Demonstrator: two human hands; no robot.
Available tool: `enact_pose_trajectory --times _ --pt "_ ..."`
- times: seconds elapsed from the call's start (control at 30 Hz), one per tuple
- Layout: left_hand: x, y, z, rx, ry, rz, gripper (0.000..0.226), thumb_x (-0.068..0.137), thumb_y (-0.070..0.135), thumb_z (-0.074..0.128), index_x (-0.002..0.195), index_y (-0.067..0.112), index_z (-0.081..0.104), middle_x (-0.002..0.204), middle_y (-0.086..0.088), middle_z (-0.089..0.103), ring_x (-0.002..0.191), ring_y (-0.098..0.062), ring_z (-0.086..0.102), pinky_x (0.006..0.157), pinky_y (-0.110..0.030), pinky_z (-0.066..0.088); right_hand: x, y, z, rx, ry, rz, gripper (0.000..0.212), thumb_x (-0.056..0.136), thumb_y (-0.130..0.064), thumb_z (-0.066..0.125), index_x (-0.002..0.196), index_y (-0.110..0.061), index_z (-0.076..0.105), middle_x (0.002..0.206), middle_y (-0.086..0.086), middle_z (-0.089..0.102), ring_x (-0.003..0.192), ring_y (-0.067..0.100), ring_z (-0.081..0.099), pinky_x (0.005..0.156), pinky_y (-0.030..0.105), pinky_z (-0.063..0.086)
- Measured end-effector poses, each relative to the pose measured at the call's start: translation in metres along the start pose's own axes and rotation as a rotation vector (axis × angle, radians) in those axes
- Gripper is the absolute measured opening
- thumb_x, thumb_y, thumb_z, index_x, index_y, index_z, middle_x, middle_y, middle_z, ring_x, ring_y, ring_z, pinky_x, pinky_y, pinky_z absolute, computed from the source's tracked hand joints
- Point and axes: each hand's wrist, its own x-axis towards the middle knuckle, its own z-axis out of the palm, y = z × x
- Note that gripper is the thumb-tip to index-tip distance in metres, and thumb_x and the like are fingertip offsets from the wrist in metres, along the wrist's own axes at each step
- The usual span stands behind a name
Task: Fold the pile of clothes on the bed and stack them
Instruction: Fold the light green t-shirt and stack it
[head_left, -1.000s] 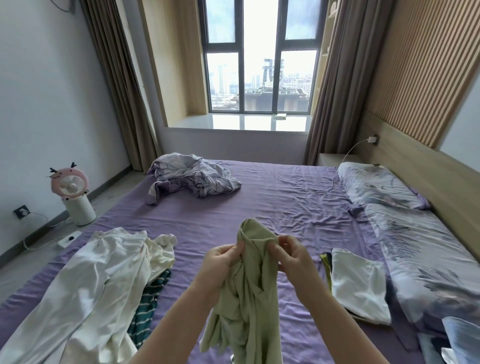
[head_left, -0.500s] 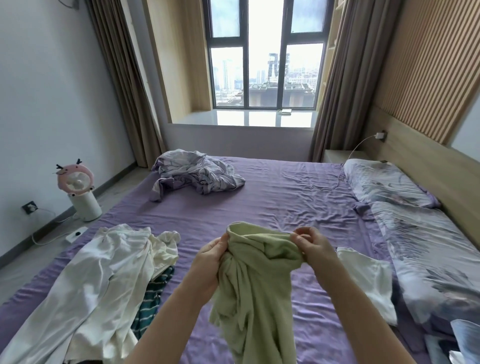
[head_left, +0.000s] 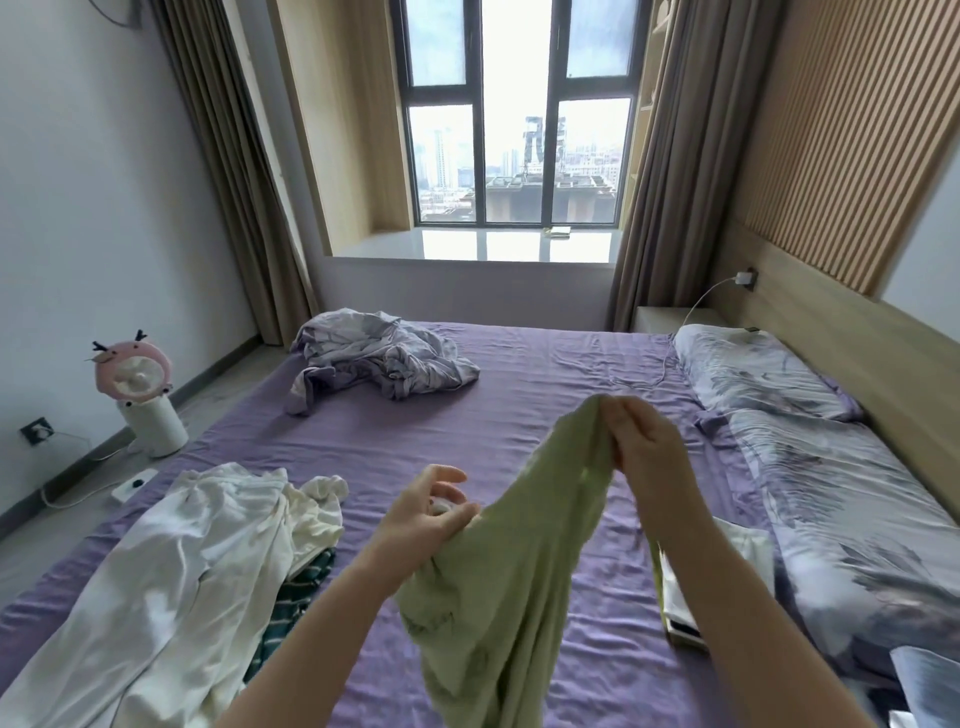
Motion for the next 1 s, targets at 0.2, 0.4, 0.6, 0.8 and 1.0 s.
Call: enact_pose_trajectory --times 0.2,0.4,0.6,0.8,1.0 --pt "0.017 0.003 -0.029 0.407 0.124 0.015 0.051 0.085 0.013 0.069 0.133 0.012 0.053 0.094 0.0 0.063 0.087 -0.011 0.06 0.076 -0.017 0.041 0.011 0.002 -0.008 -0.342 -0.282 -0.099 0.021 0.091 -0.007 0.056 0.077 -0.019 0.066 0.055 -0.009 0.051 0.047 0.002 0.043 0.047 0.013 0.033" --pt "0.021 0.03 -0.022 -0.408 0.095 0.141 0.031 0.083 0.002 0.067 0.11 0.017 0.068 0.082 -0.004 0.065 0.069 -0.011 0.06 0.061 -0.018 0.051 -0.003 0.023 0.004 -0.27 -0.555 0.078 0.015 0.094 -0.017 0.058 0.087 -0.008 0.069 0.078 0.0 0.072 0.063 0.006 0.057 0.064 0.019 0.046" --pt "0.022 0.06 -0.016 -0.378 0.052 0.239 0.029 0.079 0.006 0.071 0.105 0.019 0.07 0.081 -0.002 0.066 0.069 -0.009 0.06 0.063 -0.016 0.05 -0.016 0.032 0.053 -0.35 -0.616 0.096 0.016 0.082 -0.028 0.072 0.07 -0.031 0.063 0.063 -0.013 0.059 0.06 0.002 0.052 0.06 0.024 0.043" --pt "0.018 0.043 -0.055 -0.054 0.239 0.215 0.019 0.082 0.006 0.072 0.101 0.006 0.071 0.082 -0.007 0.07 0.066 -0.003 0.061 0.062 -0.009 0.047 0.014 0.024 0.022 -0.104 -0.545 0.067 0.035 0.097 -0.008 0.051 0.095 -0.039 0.066 0.091 -0.022 0.068 0.082 -0.007 0.06 0.077 0.015 0.048" --pt "0.026 0.031 -0.084 -0.014 0.205 0.14 0.038 0.084 -0.012 0.062 0.121 -0.003 0.06 0.094 -0.011 0.065 0.075 -0.01 0.059 0.065 -0.011 0.05 0.027 0.024 -0.004 -0.015 -0.531 0.156 0.028 0.097 -0.013 0.052 0.091 -0.028 0.075 0.092 -0.009 0.073 0.085 0.005 0.066 0.078 0.019 0.053"
